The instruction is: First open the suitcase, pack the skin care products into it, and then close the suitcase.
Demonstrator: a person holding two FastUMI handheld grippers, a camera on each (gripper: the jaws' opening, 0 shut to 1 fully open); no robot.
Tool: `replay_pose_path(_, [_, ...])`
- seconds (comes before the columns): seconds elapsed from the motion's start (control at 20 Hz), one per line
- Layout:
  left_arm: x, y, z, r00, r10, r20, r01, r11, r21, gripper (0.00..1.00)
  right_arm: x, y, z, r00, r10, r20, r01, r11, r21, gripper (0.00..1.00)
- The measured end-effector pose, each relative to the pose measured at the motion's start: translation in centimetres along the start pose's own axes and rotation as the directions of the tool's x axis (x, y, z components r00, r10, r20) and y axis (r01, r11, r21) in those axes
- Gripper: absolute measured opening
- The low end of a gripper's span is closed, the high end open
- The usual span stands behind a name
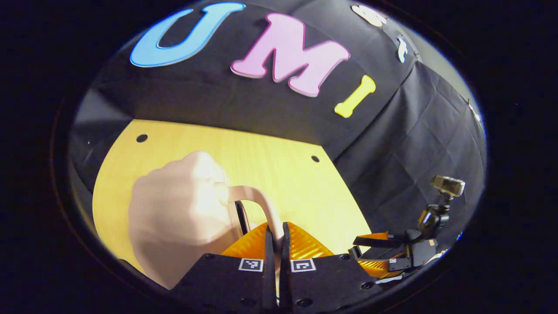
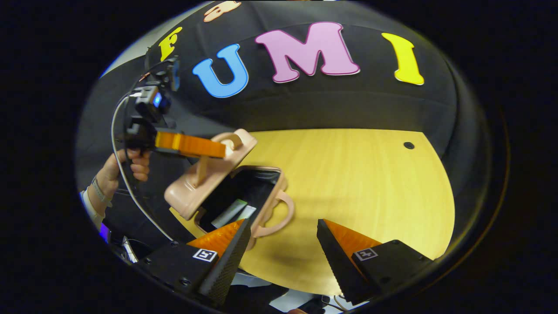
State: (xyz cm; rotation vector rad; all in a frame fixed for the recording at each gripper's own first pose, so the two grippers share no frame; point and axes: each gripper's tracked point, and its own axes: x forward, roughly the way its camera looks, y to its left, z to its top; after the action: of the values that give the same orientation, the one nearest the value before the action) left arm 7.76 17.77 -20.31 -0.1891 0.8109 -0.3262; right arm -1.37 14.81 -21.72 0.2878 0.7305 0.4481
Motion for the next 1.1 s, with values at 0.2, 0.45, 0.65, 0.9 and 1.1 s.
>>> replay_pose_path(0.2, [6.2,0.4,-4.5,0.982,0.087,-0.170,-0.090,0.996,-0.007,0.09,-3.0,-4.8,-1.6,0.997,-0.076,0.012,0.075,0.994,0.077,0.98])
replay_pose_path(0.45, [7.3,1.4,-4.7,0.961,0.221,-0.166,-0.206,0.973,0.102,0.26,-5.4,-9.2,-3.8,0.989,-0.148,0.011,0.146,0.981,0.131,0.97])
replay_pose_path(0.65, [3.1,-0.4,-1.4,0.950,0.313,0.007,-0.310,0.937,0.158,0.81,-7.6,-10.9,-1.4,0.985,-0.146,0.095,0.141,0.989,0.053,0.97])
replay_pose_path(0.9, [-5.3,-8.3,4.5,0.858,0.383,0.343,-0.460,0.870,0.178,0.87,-10.2,-12.2,6.1,0.945,-0.140,0.297,0.175,0.980,-0.093,0.97])
replay_pose_path(1.1, [-14.1,-15.7,9.3,0.663,0.364,0.654,-0.543,0.835,0.085,0.91,-12.6,-10.9,12.7,0.871,-0.086,0.483,0.206,0.958,-0.200,0.97])
